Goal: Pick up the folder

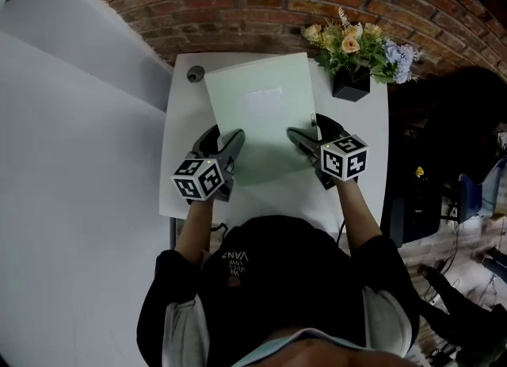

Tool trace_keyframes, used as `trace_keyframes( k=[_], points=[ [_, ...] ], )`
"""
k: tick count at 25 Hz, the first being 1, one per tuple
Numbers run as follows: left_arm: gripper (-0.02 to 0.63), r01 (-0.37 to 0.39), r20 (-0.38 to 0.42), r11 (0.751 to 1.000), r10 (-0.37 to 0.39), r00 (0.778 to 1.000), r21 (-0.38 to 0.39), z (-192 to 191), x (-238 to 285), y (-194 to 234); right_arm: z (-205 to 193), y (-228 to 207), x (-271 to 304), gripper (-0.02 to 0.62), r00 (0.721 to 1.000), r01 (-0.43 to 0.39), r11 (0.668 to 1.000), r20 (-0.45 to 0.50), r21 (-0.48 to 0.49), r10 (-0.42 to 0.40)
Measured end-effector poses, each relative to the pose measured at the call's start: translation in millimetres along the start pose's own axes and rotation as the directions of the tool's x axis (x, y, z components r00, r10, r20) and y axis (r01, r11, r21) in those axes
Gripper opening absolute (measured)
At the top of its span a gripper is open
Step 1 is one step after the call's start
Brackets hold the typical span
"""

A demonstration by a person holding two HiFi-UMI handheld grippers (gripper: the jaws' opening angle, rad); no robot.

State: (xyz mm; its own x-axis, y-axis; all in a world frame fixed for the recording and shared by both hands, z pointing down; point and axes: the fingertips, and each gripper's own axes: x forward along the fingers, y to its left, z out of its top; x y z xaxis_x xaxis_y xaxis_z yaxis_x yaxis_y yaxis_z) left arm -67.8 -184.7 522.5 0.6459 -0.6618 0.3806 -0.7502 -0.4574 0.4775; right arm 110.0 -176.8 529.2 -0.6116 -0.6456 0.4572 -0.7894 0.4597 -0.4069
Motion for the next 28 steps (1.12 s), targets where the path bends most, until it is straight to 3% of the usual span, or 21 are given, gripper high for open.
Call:
trace_keyframes(
  k=[15, 28],
  points=[
    [0.304, 0.076, 0.018, 0.990, -0.079, 0.997, 0.121, 20.0, -20.3, -18.3, 2.6, 23.9, -25.1, 0.365, 0.993, 0.058, 0.998, 0.100, 0.024, -0.060],
    [0.304, 0.157, 0.011, 0.962, -0.163, 0.987, 0.224, 33.4, -37.7, -25.3, 7.5, 50.1, -41.0, 0.364, 0.972, 0.149, 0.989, 0.182, 0.005, -0.147]
  ],
)
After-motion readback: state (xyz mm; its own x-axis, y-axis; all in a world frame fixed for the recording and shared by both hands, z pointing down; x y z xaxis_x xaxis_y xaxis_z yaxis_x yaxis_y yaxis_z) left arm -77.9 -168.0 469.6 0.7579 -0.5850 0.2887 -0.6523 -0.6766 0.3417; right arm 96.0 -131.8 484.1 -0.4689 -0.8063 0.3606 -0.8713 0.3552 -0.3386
